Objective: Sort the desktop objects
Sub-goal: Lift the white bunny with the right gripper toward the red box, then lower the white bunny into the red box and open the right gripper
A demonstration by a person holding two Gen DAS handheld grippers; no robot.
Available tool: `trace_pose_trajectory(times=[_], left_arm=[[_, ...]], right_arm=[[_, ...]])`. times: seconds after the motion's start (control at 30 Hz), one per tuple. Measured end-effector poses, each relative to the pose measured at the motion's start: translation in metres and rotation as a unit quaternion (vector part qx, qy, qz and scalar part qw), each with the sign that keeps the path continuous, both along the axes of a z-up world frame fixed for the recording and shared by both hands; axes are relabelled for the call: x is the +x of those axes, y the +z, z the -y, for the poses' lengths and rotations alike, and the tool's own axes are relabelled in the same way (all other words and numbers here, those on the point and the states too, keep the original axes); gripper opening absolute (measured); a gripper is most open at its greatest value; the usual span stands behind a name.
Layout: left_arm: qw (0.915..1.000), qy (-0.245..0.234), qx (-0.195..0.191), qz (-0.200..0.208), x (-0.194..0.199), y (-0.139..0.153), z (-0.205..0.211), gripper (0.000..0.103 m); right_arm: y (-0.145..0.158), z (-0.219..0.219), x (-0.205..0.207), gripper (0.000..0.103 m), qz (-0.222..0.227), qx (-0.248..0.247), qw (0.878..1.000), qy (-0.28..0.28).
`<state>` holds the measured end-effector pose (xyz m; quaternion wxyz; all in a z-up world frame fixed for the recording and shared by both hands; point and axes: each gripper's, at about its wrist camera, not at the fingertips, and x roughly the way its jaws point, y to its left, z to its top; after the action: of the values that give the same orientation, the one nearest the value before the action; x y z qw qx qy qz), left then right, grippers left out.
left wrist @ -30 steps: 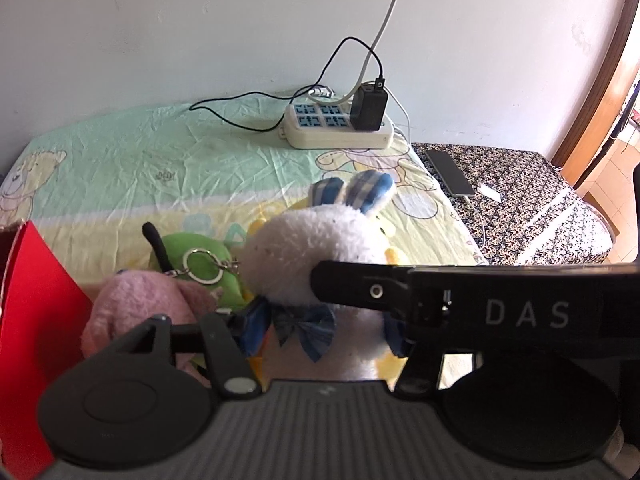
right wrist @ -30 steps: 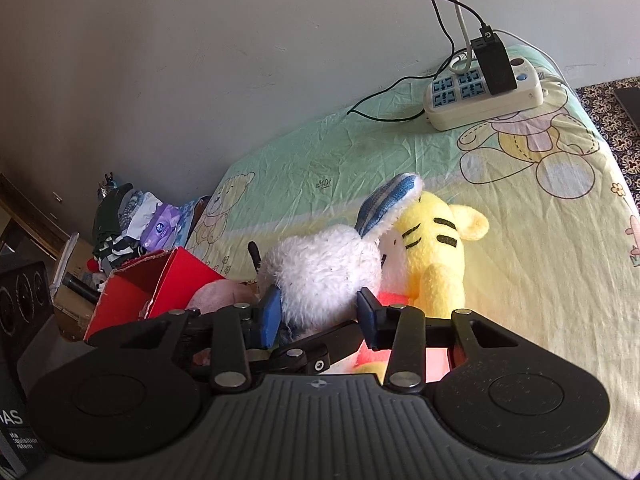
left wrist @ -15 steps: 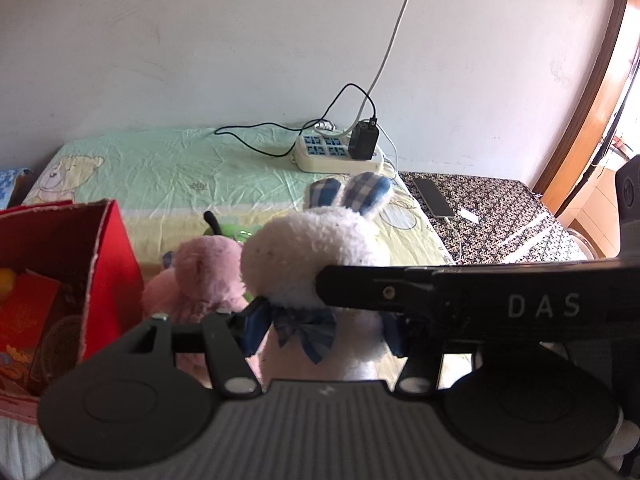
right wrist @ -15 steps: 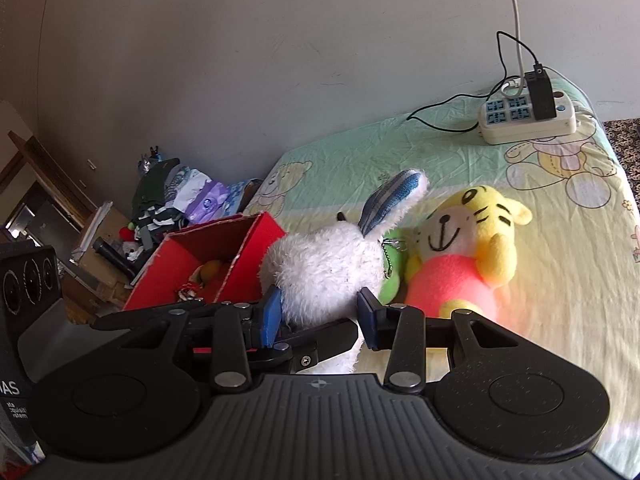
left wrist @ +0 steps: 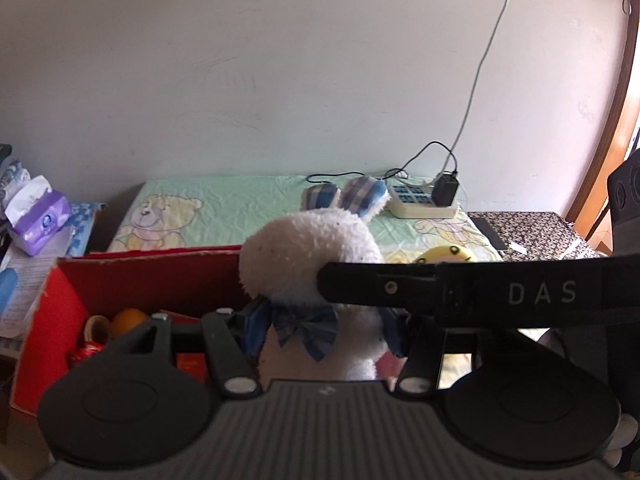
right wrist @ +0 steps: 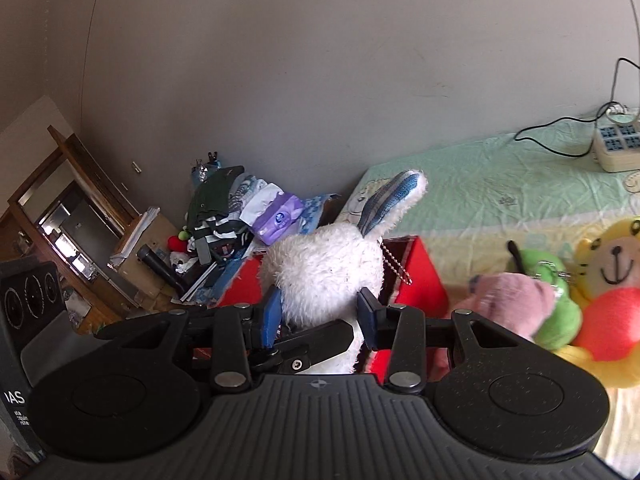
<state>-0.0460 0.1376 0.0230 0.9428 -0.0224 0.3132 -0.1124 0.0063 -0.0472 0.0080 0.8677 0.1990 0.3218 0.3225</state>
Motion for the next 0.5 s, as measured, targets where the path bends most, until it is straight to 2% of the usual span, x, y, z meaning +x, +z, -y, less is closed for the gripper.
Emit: trace_pose_trajectory(times=[0.13,0.3,0.5], left_arm=[[0.9997,0.018,0.017,-0.008,0.007,-0.006,-0.052,0.057],[0.9971,0.039,0.059,-0.026,0.018,-0.022,-0.098,0.057],[0.9919,0.054,0.091,-0.07,0.038,-0.05,-0.138,0.056]], right_arm=[[-0.008,-0.053,0.014,0.043,-0.002,0.01,1.0,0.015],[-0.026,-0.107,0.032,0.043,-0.023,0.036,0.999,0.031],[-0.052,-0.15,0.05,0.043,-0.076,0.059,0.995,0.035]])
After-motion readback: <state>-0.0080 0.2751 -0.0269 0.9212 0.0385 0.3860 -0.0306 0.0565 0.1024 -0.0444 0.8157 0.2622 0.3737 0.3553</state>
